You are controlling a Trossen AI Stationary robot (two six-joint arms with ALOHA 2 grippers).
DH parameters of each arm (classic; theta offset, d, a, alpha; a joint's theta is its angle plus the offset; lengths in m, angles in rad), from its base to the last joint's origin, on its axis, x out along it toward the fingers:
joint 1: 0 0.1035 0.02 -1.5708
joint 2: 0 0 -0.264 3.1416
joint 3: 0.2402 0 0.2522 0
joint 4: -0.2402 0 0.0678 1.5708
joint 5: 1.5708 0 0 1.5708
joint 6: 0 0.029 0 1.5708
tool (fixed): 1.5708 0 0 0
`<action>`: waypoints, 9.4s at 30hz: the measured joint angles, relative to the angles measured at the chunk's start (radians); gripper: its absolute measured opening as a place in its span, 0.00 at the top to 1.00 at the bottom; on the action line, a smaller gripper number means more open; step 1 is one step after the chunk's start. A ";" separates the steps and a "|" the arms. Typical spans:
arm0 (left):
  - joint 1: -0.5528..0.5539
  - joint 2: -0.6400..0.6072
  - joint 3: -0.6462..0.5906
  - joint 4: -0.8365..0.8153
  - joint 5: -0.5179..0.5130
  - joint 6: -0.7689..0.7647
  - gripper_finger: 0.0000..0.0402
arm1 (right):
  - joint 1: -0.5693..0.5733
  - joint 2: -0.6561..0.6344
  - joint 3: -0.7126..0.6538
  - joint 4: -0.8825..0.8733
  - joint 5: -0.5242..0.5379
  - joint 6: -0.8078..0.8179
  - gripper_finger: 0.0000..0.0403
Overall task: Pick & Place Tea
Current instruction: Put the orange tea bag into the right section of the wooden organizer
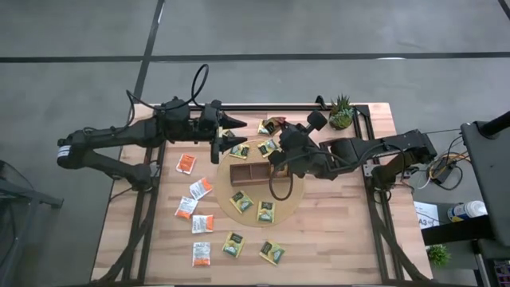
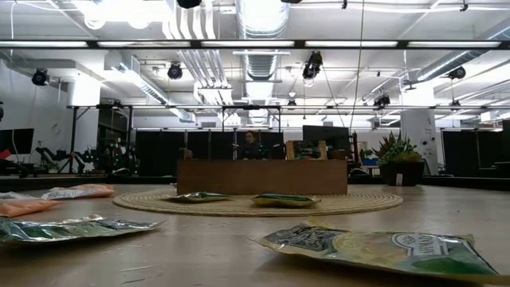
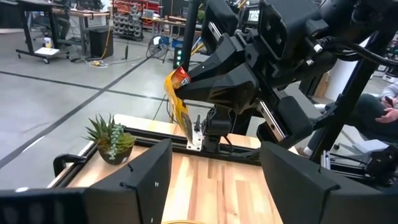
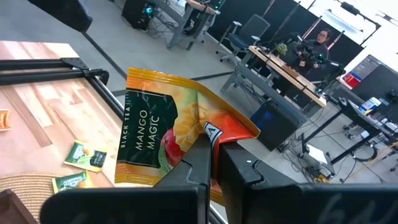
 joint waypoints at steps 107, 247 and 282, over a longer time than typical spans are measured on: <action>0.023 0.191 0.242 -0.118 -0.208 0.167 1.00 | -0.073 -0.203 0.150 -0.112 -0.361 0.081 0.44; -0.053 0.859 1.213 -1.025 0.188 0.319 1.00 | -0.096 -0.282 -0.196 -0.195 -1.000 0.283 0.97; 0.000 0.782 1.213 -0.972 0.195 0.235 0.55 | -0.095 -0.460 -0.196 -0.125 -0.933 0.262 0.98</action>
